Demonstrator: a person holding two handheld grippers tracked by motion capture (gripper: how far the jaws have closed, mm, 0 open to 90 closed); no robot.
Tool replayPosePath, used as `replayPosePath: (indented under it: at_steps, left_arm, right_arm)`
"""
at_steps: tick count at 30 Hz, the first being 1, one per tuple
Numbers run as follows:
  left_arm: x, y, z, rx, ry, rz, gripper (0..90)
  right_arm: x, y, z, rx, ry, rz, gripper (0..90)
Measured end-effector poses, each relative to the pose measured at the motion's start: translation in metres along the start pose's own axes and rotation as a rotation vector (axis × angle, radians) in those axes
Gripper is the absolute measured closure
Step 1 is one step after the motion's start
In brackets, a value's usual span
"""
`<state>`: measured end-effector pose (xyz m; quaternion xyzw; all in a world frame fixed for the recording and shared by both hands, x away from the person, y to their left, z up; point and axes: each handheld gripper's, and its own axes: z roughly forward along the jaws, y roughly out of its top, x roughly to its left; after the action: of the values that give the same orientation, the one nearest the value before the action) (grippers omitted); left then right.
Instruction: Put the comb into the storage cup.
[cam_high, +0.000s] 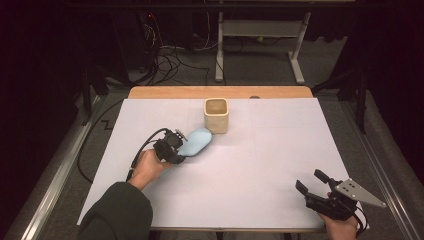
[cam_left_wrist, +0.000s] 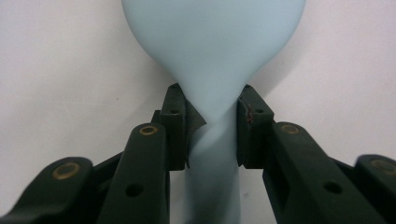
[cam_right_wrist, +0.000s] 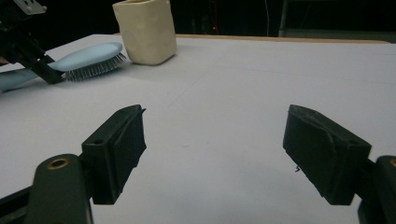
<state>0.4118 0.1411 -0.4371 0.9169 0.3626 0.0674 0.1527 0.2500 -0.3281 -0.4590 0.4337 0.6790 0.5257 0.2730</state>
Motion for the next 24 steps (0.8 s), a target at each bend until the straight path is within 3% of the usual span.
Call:
replayPosePath:
  at_steps: [10,24]
  left_arm:
    - [0.001,-0.009,-0.013,-0.063,-0.02,-0.017,69.4]
    - [0.002,-0.024,-0.043,-0.197,-0.06,-0.045,69.4]
  right_arm:
    - [0.0,0.0,0.0,0.001,0.003,-0.004,21.8]
    - [0.0,0.0,0.002,0.003,0.007,0.001,22.2]
